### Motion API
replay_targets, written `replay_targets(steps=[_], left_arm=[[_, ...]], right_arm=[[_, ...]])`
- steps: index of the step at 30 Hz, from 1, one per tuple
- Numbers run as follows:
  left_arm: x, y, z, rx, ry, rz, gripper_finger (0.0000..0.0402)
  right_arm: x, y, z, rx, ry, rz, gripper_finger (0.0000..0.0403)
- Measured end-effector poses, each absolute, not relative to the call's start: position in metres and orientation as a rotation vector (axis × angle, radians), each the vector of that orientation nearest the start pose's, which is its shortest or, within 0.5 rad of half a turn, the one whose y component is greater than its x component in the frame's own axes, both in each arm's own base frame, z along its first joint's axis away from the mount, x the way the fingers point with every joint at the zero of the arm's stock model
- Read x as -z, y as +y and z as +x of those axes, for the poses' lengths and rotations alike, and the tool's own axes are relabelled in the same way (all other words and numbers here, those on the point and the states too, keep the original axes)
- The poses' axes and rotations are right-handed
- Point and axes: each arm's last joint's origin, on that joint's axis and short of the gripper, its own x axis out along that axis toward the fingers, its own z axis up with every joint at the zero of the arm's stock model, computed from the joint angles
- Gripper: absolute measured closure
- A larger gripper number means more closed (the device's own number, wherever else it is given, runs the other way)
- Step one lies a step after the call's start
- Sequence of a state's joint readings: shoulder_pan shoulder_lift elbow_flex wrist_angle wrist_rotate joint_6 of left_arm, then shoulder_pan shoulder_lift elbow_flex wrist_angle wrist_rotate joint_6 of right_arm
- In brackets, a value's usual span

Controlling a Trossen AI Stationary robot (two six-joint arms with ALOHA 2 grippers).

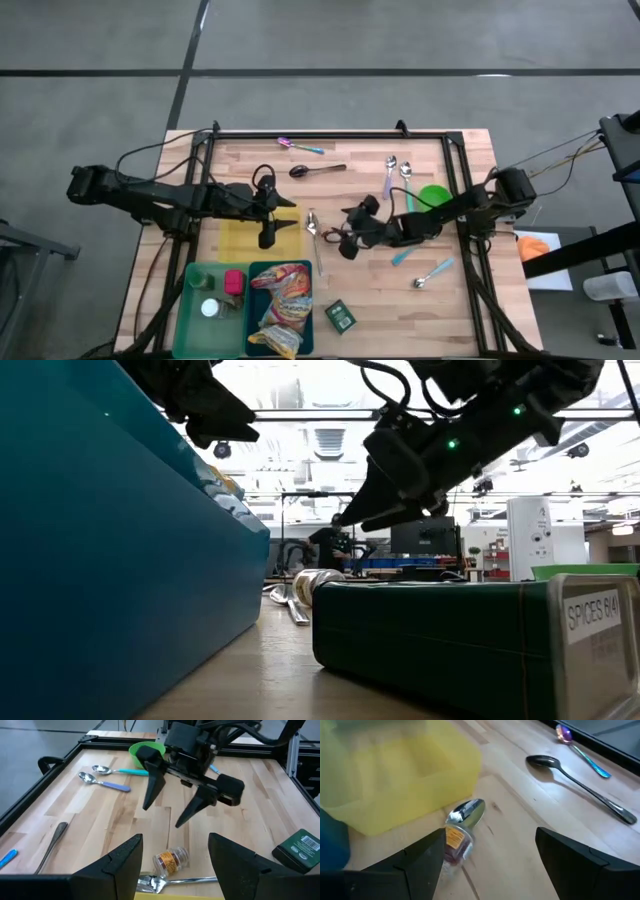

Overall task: Pick & Place Food Item
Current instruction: Put the brown spice bottle into the green bin

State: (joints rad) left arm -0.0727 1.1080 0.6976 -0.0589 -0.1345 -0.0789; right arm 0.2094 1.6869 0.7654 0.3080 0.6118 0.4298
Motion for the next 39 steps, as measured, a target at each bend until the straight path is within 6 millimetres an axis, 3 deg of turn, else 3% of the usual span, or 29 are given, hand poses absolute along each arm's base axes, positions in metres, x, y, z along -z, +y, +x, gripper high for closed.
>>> replay_targets(steps=[13,22,33,39], left_arm=[[-0.252,-0.013,0.236,-0.079,0.484,-0.027,0.0173],[-0.25,-0.013,0.235,-0.08,0.497,-0.026,0.0173],[-0.248,-0.013,0.234,-0.081,0.527,-0.023,0.0173],[-0.247,-0.013,0.233,-0.082,0.534,-0.022,0.0173]], right_arm=[[-0.131,0.076,0.343,0.591,0.443,0.181,0.01],[-0.103,0.102,0.336,0.716,0.38,0.131,0.01],[-0.075,0.101,0.34,0.783,0.377,0.149,0.01],[-0.073,0.095,0.341,0.801,0.376,0.152,0.01]])
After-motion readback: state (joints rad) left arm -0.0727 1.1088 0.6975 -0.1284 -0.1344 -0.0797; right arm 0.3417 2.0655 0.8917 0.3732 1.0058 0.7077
